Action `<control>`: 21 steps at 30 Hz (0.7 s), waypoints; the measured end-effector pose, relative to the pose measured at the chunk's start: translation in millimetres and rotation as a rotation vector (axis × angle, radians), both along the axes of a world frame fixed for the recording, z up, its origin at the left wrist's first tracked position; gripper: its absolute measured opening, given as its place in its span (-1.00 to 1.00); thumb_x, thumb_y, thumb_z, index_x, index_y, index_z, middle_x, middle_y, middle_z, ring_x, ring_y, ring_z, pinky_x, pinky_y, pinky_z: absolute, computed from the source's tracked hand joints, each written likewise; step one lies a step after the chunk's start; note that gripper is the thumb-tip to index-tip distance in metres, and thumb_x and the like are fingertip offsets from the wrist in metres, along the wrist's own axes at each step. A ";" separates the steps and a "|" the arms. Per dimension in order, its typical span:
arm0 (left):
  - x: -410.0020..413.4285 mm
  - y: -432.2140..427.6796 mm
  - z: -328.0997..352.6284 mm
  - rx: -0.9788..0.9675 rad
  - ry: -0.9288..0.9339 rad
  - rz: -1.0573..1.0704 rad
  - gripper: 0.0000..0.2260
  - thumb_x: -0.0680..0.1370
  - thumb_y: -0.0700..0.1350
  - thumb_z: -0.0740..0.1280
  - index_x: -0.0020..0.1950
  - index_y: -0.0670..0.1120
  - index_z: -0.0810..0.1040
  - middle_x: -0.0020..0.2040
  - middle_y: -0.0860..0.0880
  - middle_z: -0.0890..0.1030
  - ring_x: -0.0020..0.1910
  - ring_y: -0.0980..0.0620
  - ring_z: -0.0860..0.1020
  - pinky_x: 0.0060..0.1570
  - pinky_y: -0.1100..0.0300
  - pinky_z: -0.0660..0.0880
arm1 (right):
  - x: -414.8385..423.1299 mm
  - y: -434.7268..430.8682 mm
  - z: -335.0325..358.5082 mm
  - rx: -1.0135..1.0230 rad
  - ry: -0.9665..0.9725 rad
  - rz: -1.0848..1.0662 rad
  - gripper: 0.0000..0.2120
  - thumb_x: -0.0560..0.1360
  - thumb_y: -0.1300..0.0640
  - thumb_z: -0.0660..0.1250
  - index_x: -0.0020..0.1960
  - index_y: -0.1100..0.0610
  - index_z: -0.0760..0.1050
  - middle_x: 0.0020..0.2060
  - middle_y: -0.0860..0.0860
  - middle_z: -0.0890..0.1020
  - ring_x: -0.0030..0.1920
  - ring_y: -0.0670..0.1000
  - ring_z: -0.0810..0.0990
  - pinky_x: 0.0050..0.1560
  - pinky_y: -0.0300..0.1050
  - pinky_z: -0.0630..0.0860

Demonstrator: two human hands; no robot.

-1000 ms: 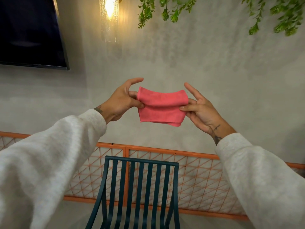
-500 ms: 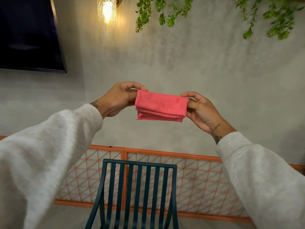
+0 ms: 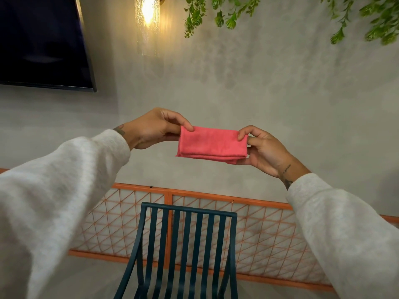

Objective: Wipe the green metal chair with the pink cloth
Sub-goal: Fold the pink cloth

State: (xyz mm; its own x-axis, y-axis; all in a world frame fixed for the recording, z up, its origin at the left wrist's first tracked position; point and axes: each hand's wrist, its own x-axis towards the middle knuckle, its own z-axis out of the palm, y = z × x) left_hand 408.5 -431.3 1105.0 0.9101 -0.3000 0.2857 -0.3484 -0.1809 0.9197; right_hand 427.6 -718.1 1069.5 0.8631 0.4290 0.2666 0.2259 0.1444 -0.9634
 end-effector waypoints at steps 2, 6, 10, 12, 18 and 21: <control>0.0 1.8 -2.9 -0.006 0.033 0.000 -0.82 0.55 -0.39 0.26 -0.09 -0.18 0.62 -0.03 -0.18 0.66 -0.02 -0.11 0.63 0.01 0.13 0.61 | -1.8 3.3 -0.4 -0.024 -0.008 -0.008 -0.71 0.58 0.38 0.12 -0.19 0.13 0.49 -0.05 0.05 0.57 -0.20 0.08 0.58 0.00 0.26 0.60; -1.1 5.4 -11.3 0.028 0.091 0.018 -0.78 0.59 -0.35 0.21 -0.11 -0.10 0.56 -0.11 -0.08 0.65 -0.20 -0.05 0.62 -0.16 0.07 0.61 | 1.3 10.1 -2.4 0.008 0.039 -0.019 -0.73 0.51 0.35 0.05 -0.22 0.22 0.49 -0.20 0.05 0.57 -0.27 0.09 0.55 -0.19 0.09 0.60; -3.6 7.9 -20.2 0.007 0.125 0.033 -0.76 0.59 -0.34 0.18 -0.14 -0.08 0.54 -0.07 -0.09 0.63 -0.23 -0.07 0.61 -0.24 0.06 0.60 | 6.8 15.3 -11.8 -0.074 -0.031 -0.029 -0.87 0.54 0.27 0.28 -0.18 0.16 0.53 -0.16 0.04 0.58 -0.21 0.03 0.59 -0.16 0.07 0.61; -4.8 9.4 -26.4 -0.021 0.140 0.078 -0.73 0.57 -0.35 0.14 -0.16 -0.10 0.55 -0.06 -0.10 0.60 -0.19 -0.09 0.60 -0.25 0.06 0.59 | 11.2 18.9 -19.1 -0.139 -0.067 -0.051 -0.86 0.50 0.34 0.38 -0.16 0.14 0.54 -0.14 0.04 0.59 -0.18 0.01 0.62 -0.14 0.08 0.62; -14.6 20.7 -59.7 -0.055 0.205 0.183 -0.95 0.53 -0.18 0.36 -0.07 -0.14 0.59 -0.02 -0.11 0.61 -0.03 -0.13 0.63 -0.03 0.01 0.62 | 19.5 38.0 -45.3 -0.174 0.002 -0.034 -0.79 0.48 0.41 0.39 -0.04 0.12 0.57 -0.02 0.08 0.63 -0.06 0.04 0.65 -0.11 0.00 0.62; -25.0 37.4 -94.5 -0.054 0.256 0.267 -0.87 0.46 -0.31 0.43 -0.06 -0.13 0.57 -0.01 -0.13 0.63 -0.02 -0.11 0.65 -0.05 0.03 0.62 | 19.9 60.1 -72.7 -0.187 0.084 0.023 -0.67 0.48 0.42 0.38 0.15 0.10 0.54 0.06 0.13 0.67 0.00 0.09 0.69 -0.09 0.01 0.64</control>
State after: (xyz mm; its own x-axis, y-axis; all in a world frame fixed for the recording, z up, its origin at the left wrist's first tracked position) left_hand 383.5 -393.9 1010.5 0.9983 -0.0336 0.0472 -0.0526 -0.1833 0.9816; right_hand 447.5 -658.1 996.8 0.8682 0.4843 0.1077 0.1423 -0.0351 -0.9892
